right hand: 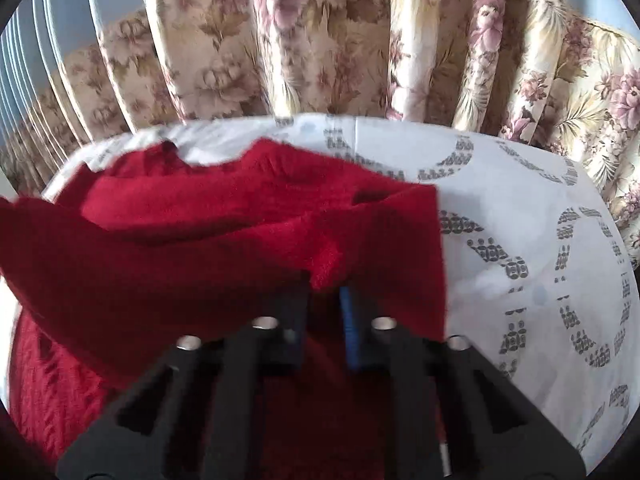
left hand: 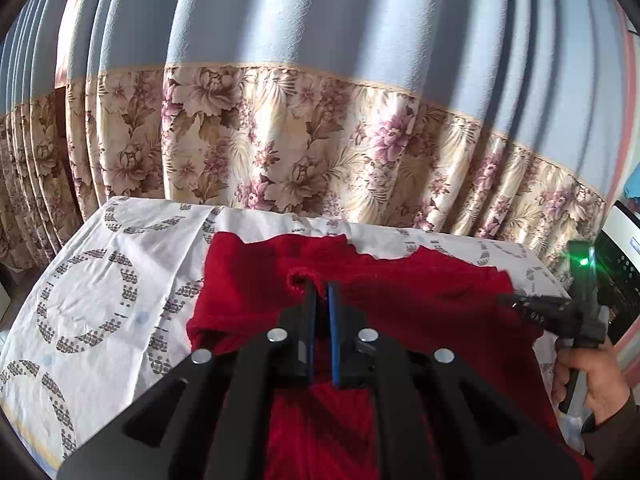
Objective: Fold small clothes
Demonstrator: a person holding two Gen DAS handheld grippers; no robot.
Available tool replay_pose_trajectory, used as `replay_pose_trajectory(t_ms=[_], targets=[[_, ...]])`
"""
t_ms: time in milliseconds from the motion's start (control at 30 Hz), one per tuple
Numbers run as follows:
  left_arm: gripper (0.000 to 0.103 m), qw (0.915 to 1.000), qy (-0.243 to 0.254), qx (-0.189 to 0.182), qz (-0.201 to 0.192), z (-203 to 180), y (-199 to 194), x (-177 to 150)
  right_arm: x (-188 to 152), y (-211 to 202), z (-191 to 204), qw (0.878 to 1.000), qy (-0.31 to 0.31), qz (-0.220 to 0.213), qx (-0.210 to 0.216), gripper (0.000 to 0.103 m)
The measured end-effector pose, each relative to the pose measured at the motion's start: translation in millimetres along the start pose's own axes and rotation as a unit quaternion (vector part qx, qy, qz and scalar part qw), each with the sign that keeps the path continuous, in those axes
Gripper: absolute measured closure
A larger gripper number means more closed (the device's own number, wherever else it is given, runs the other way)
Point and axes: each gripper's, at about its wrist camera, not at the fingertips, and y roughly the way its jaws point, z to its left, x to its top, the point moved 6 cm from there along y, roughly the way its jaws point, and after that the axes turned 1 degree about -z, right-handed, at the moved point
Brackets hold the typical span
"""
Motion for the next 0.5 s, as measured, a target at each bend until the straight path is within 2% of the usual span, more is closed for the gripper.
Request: replay_pose_trajectory(t_ms=[133,267,367,500], targets=[[0.098,0.9999,0.007,-0.001,-0.011,-3.1,-2.8,9.6,8.4,-26.7,-8.9,0.999,0.003,-0.035,-0.007,0.093],[0.098,0.9995,0.017,0.024,-0.015,4.1,12.6,30.9,30.1,-41.5,-20.0,0.998,0.027,-0.052,0.004,0.093],[0.098,0.9986,0.011,0.051,-0.001,23.6,31.6,41.8,49.4,-34.0,-11.2,0.999,0.021,-0.046,0.010,0.093],[0.098,0.9956,-0.004,0.086,0.037,63.4,62.1,41.1,66.2,-4.9,12.3,1.000,0.005,-0.022,0.018,0.092]])
